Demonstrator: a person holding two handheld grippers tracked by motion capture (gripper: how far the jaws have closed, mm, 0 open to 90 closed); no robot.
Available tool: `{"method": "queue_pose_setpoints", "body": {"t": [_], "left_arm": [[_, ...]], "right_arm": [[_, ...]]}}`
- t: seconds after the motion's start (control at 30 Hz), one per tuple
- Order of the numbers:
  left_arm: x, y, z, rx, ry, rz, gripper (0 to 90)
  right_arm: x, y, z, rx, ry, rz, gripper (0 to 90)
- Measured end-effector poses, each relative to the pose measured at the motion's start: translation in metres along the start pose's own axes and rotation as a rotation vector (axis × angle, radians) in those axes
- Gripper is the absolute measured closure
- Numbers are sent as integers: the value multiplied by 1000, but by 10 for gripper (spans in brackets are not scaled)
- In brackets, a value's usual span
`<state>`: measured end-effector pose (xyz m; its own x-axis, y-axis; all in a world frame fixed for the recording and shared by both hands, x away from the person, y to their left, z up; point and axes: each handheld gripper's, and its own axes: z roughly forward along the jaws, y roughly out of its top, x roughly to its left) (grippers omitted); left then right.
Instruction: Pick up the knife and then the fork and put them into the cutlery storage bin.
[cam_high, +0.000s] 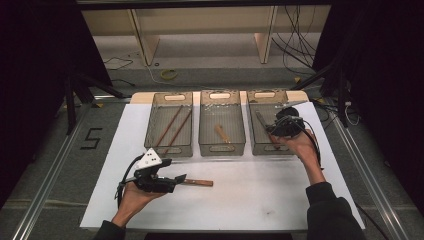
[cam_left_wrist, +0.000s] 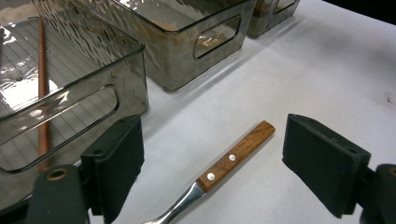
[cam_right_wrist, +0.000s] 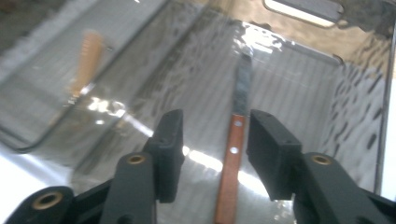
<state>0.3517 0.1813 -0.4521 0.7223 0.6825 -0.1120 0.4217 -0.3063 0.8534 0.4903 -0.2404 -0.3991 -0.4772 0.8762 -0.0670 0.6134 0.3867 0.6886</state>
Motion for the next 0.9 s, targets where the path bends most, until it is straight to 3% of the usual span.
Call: {"method": "queue_pose_setpoints", "body": {"t": [0.2, 0.5, 0.7, 0.9], "left_arm": [[1, 3, 0, 35, -5, 12, 198], [-2, 11, 13, 196, -17, 89, 208], [-1, 14, 22, 301, -39, 112, 213], [1, 15, 29, 361, -37, 134, 239]], "right_arm": [[13, -5, -16, -27, 71, -31, 457], [37, -23, -40, -54, 165, -87, 402], [50, -39, -49, -61, 227, -97, 387], [60, -51, -49, -57, 263, -109, 383]]}}
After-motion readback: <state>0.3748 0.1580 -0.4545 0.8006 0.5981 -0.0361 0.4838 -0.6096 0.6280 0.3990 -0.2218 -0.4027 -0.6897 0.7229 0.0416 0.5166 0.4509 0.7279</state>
